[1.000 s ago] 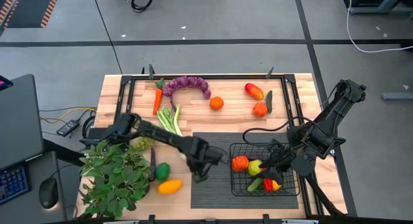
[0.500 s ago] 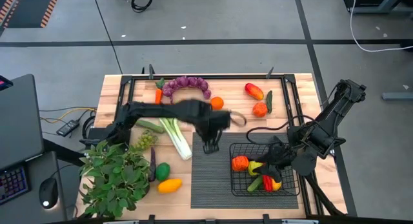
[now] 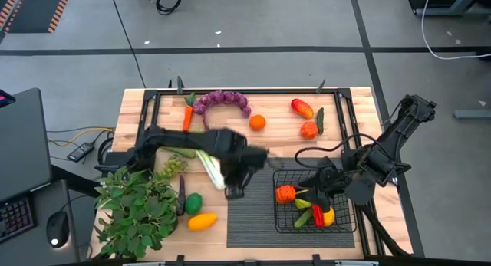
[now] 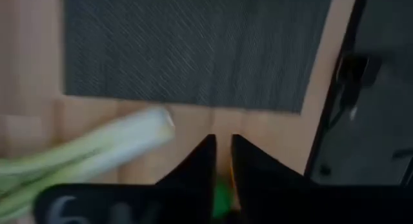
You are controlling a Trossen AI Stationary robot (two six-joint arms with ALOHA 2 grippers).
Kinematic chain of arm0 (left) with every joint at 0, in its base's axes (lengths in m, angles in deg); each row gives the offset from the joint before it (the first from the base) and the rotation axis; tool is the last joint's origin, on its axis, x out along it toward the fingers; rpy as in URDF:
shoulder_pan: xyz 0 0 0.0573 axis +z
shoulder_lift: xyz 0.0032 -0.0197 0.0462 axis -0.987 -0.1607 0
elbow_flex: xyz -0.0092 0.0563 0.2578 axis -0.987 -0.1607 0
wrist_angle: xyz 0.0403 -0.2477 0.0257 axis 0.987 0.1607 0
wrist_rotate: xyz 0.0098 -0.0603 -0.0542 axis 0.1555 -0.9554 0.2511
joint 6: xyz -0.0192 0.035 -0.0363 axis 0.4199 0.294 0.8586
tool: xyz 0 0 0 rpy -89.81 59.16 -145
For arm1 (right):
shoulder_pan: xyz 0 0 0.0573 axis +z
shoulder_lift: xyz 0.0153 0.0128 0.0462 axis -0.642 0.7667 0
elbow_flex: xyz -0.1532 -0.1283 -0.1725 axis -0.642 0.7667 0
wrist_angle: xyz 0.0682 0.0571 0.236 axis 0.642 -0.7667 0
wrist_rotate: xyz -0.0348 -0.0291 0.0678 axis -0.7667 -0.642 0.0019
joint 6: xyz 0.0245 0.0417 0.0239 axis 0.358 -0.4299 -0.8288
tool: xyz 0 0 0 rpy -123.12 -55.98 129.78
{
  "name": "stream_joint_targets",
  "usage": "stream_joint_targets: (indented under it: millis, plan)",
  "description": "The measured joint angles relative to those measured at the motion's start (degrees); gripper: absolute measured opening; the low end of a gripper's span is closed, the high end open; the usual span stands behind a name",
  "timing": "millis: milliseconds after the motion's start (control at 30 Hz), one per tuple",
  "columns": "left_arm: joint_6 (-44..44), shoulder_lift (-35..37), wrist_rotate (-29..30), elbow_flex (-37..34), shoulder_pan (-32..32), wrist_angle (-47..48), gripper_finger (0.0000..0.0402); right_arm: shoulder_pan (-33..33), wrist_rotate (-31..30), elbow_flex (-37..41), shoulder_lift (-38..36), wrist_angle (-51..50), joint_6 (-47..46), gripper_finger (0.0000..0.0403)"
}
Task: Build produce basket
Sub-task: Put the bottom mango into the wire basket
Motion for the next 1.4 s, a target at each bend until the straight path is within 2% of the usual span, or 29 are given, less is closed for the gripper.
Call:
stream_joint_targets:
  millis: [133,400,533,667,900,1000,1200,1400]
  plan:
    - [3.39,0.04,-0.99,-4.52,-3.81,-0.01,0.013,0.02,-0.02,0.0,0.0,-0.33,0.26,0.0299]
    - [8.59,-0.07,-1.91,-18.35,-9.94,-0.25,0.0307,0.0,0.02,0.0,0.0,-0.69,1.16,0.0299]
    - [11.2,-0.07,-5.91,-25.02,-11.8,-1.81,0.0361,0.01,0.5,0.0,0.0,-0.7,1.06,0.0299]
    - [11.97,-0.08,-12.7,-29.66,-13.27,-5.09,0.038,0.02,1.49,0.0,0.0,-0.69,1.05,0.0299]
    - [12.06,-0.09,-16.56,-31.78,-14.77,-6.96,0.0382,0.02,1.55,0.0,0.0,-0.74,1.06,0.0299]
    - [12.18,-0.09,-16.18,-31.78,-15.43,-7.61,0.0382,0.02,1.55,0.0,0.0,-1.13,0.99,0.0299]
    - [12.24,-0.09,-10.35,-31.78,-17.09,-11.17,0.0383,0.02,1.97,0.0,0.0,-1.25,0.55,0.0299]
    - [11.56,-2.47,-9.47,-31.76,-17.41,-9.95,0.0383,0.02,3.08,0.0,0.0,-1.49,0.06,0.0299]
